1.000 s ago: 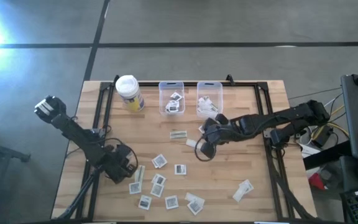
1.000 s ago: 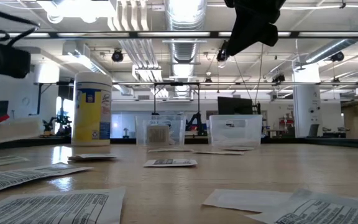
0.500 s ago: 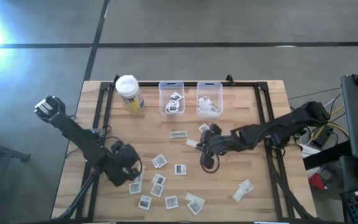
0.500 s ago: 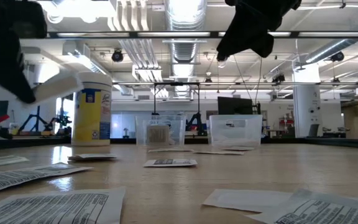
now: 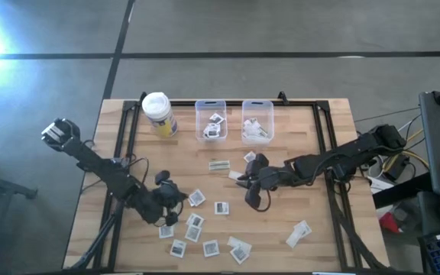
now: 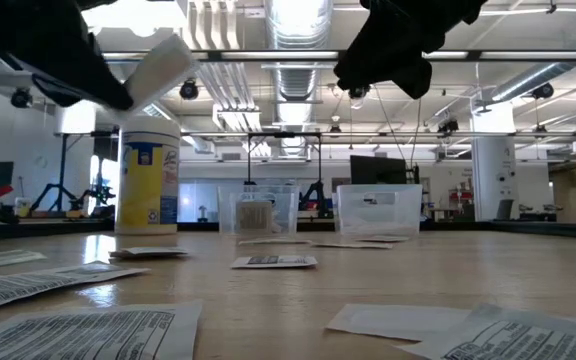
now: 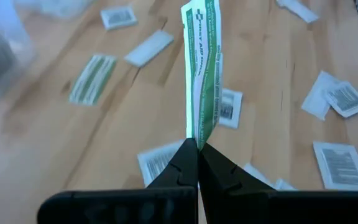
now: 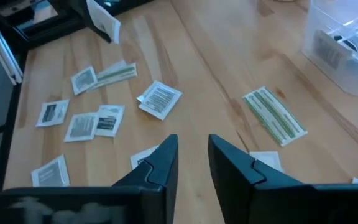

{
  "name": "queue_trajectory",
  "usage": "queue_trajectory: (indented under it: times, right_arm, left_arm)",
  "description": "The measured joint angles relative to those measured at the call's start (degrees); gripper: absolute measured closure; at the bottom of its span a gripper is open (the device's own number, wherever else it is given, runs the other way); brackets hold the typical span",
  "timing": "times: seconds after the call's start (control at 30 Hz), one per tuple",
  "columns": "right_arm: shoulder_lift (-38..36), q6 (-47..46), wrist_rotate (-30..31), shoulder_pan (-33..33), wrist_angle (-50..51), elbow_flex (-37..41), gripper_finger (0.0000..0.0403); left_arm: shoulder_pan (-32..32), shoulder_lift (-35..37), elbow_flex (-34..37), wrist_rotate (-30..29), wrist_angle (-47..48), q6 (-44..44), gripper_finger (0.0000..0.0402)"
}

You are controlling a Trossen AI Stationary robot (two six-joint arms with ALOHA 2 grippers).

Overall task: Pick & Place First Aid Supplies
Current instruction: Put the bandage into the right transparent bin

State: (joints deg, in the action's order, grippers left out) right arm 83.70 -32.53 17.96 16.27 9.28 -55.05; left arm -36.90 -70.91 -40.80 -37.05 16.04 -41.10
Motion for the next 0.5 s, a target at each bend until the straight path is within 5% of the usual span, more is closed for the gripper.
queue_trajectory:
  times: [0.27, 0.5]
  right_arm:
    - [0.0, 9.9, 0.0, 0.0, -8.9, -0.2, 0.0282]
    - [0.0, 21.6, 0.0, 0.0, -19.8, 0.9, 0.0273]
  left_arm:
    - [3.0, 0.0, 0.0, 0.9, -9.5, 15.2, 0.0401]
    - [6.4, -0.1, 0.0, 8.0, -15.4, 23.9, 0.0401]
